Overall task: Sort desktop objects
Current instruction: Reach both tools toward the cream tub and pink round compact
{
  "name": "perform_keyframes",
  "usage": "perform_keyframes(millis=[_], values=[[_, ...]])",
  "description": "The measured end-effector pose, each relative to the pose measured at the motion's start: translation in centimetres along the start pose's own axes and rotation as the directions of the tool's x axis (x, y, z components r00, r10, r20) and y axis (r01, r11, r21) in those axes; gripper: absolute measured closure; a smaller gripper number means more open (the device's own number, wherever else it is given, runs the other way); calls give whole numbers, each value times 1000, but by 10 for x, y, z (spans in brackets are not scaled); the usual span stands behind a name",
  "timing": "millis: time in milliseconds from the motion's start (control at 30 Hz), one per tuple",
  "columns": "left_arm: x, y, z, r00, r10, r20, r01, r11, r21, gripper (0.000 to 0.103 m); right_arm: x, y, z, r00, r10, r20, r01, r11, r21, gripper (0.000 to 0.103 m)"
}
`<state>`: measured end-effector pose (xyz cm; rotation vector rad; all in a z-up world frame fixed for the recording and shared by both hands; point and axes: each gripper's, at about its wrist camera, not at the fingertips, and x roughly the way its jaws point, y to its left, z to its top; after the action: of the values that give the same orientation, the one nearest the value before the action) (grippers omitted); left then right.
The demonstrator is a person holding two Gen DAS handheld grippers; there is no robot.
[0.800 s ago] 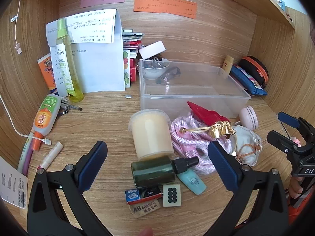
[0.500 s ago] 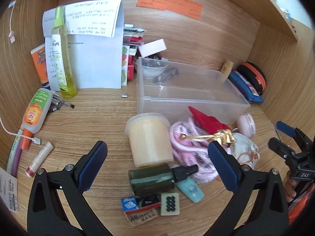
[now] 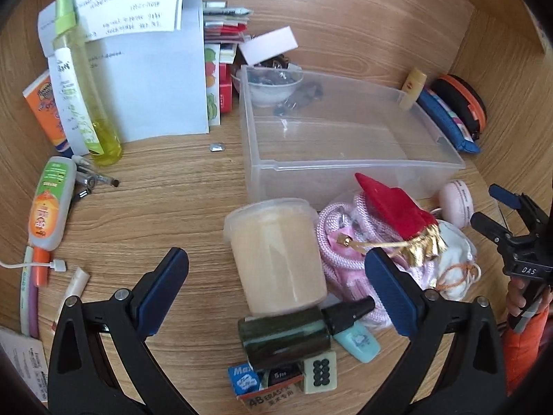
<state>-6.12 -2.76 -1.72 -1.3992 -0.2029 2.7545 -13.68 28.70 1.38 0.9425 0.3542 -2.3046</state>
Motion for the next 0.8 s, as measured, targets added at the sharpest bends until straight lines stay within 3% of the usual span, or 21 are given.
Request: perform_keyframes(millis=[233,567,700,800], values=[[25,15,14,995,-20,-102,13,998,-66,0,29,-18,1,993,89,-79,-89,996,15,0],[42,20,14,988,-9,-151,-6,995,-96,0,47,-19,8,981,156,-117,-156,988,10,0],[50,22,16,985,-1,-172,-18,994,-110,2,50,-20,13,974,185,-131,-182,983,29,6],[54,25,16,982,-30,-189,5,991,-132,12,57,-22,13,968,200,-150,-196,980,46,14]])
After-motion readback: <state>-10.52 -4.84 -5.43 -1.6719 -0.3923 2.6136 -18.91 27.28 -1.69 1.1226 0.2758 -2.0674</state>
